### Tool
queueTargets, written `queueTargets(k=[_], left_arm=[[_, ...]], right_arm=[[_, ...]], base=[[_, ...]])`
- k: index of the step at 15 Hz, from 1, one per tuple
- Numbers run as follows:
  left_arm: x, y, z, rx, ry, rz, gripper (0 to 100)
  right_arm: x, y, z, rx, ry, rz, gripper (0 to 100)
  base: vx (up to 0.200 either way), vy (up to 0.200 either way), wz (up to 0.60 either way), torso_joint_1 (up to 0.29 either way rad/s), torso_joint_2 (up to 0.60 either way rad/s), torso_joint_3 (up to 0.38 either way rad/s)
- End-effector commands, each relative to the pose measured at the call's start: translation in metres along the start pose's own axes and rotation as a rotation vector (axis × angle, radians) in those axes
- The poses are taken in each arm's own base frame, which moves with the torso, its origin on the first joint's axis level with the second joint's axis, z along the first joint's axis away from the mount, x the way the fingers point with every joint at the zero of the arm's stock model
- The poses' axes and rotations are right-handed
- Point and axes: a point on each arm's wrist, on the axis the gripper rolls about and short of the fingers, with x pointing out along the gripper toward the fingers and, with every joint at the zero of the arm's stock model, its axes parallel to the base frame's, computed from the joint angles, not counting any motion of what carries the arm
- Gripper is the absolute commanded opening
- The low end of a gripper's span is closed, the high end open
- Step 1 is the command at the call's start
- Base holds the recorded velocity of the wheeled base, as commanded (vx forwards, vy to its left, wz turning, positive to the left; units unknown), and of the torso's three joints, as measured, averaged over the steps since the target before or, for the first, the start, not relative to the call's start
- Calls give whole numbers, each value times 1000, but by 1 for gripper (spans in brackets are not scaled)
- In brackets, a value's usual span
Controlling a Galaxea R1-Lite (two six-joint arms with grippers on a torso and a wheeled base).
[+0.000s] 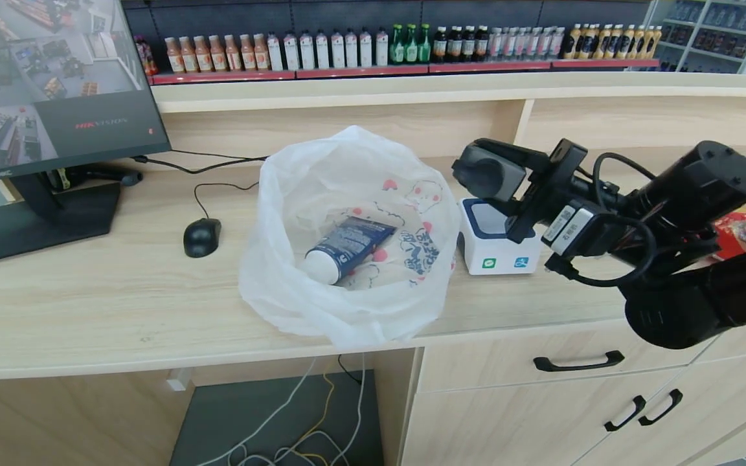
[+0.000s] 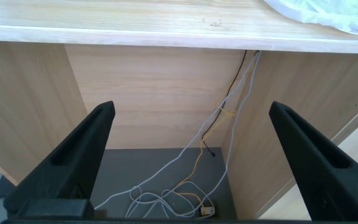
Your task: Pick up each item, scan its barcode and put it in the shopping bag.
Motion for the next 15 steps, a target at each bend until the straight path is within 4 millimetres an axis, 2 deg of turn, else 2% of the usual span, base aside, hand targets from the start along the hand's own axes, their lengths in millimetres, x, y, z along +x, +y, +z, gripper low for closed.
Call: queueTargets(k=[1,5,15], left_arm=[[0,0,0,0,0,0,100],[0,0,0,0,0,0,100],[0,0,0,0,0,0,100]], right_arm=[[-4,27,-15,37,20,33,0],[-11,38,-21,52,36,51,0],[-19,43,-24,67,61,70,0]], base=[[0,0,0,0,0,0],[0,0,0,0,0,0],[0,0,0,0,0,0]])
